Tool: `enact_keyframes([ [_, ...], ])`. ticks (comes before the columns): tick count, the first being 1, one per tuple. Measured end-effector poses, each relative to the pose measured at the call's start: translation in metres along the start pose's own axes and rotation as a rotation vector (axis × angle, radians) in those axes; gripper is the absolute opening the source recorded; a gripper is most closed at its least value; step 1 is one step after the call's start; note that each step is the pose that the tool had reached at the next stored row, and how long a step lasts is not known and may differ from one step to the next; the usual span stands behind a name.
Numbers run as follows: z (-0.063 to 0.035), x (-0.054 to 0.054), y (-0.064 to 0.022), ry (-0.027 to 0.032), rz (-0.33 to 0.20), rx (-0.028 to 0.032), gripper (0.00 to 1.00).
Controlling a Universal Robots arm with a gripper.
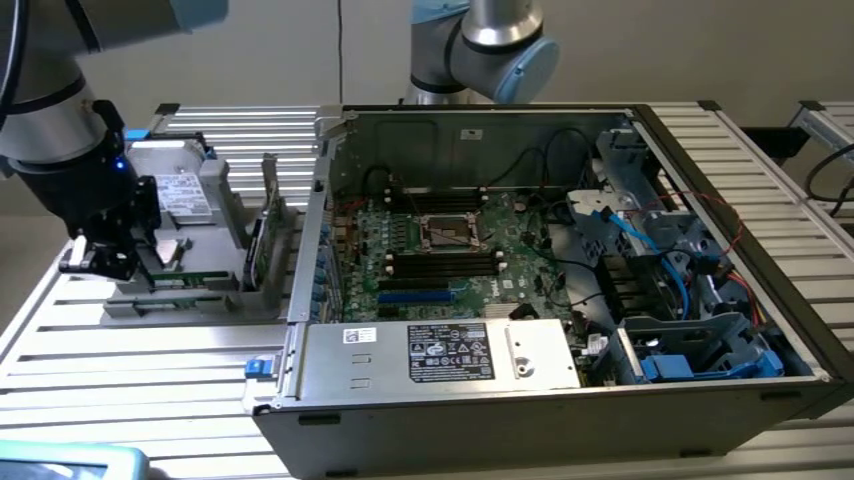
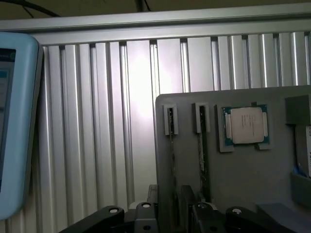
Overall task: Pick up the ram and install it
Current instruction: 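Pick up the ram and move it above insertion slot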
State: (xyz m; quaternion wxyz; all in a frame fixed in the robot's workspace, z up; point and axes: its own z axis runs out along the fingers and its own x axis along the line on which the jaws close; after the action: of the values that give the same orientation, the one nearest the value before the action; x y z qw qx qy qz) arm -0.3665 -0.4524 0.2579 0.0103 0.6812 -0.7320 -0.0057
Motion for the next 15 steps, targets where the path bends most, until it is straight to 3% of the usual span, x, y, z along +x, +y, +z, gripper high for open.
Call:
enact_keyframes([
  [7, 0.0126, 0.004, -0.0005, -0.0016, 0.000, -0.0003, 0.33],
  [11, 0.0188, 0.004, -0.0007, -0.0116, 0.000, -0.0004, 0.33],
  [15, 0.0238, 0.004, -0.0008, -0.0272, -0.001, -0.0010, 0.33],
])
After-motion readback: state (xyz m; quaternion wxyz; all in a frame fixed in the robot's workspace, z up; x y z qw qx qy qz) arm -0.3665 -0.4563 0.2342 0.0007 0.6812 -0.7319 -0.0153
